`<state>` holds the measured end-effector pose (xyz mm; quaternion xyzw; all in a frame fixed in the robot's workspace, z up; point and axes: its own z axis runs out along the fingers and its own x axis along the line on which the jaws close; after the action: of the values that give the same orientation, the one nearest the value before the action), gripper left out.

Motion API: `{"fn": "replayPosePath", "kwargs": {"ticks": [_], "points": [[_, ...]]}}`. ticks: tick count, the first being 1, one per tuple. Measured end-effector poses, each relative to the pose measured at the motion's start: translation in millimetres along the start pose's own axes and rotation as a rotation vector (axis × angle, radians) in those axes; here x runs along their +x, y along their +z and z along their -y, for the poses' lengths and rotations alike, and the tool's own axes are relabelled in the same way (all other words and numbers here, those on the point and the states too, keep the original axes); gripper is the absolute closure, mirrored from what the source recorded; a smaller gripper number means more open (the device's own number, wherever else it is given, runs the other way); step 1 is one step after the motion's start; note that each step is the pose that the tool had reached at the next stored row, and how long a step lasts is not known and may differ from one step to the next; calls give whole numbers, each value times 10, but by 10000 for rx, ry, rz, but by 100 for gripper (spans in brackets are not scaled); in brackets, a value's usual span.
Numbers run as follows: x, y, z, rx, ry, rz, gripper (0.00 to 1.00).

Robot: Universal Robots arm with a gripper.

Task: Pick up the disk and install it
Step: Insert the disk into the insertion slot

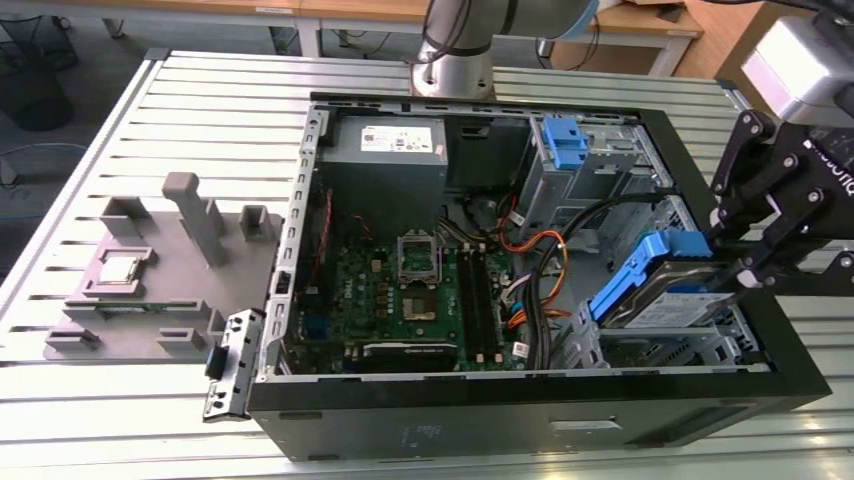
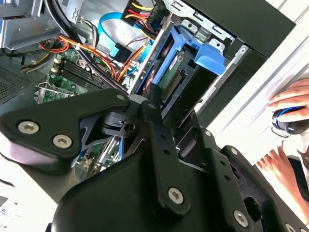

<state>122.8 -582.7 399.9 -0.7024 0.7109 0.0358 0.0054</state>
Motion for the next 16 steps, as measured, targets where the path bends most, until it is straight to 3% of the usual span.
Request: {"fn": "replayPosePath", "kwargs": {"ticks": [16], "points": [[56,285,13,0,0,-4,65]]}}
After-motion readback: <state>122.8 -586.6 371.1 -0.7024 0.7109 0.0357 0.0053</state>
